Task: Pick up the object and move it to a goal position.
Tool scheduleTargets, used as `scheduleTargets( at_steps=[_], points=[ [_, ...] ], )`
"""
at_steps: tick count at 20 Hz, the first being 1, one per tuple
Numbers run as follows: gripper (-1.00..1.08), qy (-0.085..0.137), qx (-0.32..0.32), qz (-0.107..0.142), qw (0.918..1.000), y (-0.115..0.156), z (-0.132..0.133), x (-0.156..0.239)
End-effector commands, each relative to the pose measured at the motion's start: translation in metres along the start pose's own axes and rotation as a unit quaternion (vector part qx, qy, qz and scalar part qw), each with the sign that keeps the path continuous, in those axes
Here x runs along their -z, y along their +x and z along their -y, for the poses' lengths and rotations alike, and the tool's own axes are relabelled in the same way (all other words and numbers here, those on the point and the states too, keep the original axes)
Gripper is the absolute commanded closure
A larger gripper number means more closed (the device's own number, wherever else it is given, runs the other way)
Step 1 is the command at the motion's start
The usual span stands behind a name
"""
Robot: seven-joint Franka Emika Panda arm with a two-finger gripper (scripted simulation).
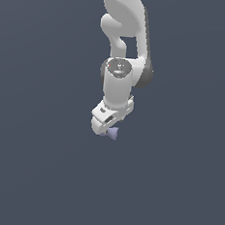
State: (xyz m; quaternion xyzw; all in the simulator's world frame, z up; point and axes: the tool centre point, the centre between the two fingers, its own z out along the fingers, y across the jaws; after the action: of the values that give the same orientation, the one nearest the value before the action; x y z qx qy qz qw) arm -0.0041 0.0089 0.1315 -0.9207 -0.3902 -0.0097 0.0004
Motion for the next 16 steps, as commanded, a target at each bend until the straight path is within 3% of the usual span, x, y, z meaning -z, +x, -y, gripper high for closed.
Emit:
scheduleTargets(
  at_steps=[1,7,16],
  points=[
    [-0.92,0.0,0.034,0.001,0.9994,-0.003,0.0,-0.003],
    [-0.92,0.002,0.115,0.004,0.9934,-0.01,-0.001,-0.012],
    [-0.92,0.004,0.214,0.007,0.9767,-0.019,-0.001,-0.021]
  ],
)
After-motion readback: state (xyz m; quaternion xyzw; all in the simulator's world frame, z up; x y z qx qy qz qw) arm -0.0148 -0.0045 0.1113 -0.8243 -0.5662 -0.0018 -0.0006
